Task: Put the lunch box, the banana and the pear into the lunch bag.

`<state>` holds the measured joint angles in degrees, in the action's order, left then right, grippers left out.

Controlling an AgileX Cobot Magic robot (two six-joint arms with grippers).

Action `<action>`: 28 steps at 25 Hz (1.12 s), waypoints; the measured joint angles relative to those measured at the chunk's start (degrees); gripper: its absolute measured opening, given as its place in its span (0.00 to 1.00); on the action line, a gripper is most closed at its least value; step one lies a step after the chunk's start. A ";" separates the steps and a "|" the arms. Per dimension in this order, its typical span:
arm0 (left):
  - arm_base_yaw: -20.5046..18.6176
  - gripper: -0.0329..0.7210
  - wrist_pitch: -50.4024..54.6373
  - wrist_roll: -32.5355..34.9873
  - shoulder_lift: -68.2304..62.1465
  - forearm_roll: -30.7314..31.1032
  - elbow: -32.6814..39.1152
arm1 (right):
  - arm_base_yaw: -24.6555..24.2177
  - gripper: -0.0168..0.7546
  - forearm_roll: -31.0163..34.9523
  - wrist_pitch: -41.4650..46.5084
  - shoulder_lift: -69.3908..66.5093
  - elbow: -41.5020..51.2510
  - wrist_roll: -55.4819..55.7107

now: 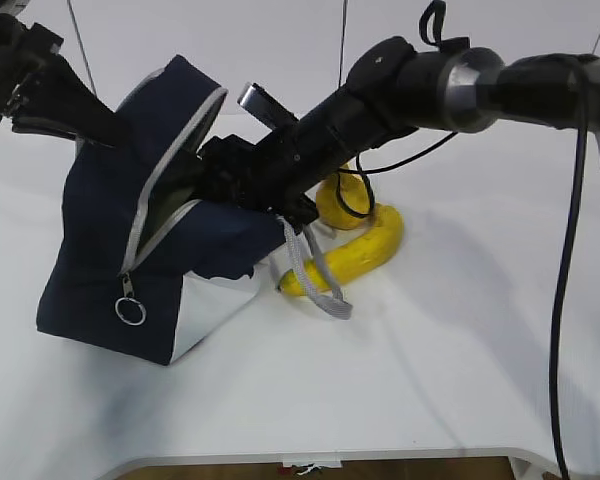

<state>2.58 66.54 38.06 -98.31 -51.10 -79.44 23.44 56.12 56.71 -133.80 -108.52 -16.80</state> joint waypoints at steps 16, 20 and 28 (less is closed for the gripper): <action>0.00 0.05 0.39 0.00 0.00 2.47 0.00 | 0.00 0.77 -12.49 12.94 0.00 -12.56 10.00; 0.00 0.05 0.39 0.00 0.00 3.91 0.00 | 0.00 0.77 -13.72 13.15 0.00 -14.68 10.46; -1.33 0.05 0.39 -0.11 0.00 5.18 0.00 | 0.00 0.77 -15.79 13.37 0.00 -17.28 10.46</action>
<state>1.25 66.93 37.95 -98.31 -45.92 -79.44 23.44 40.32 70.08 -133.80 -125.80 -6.34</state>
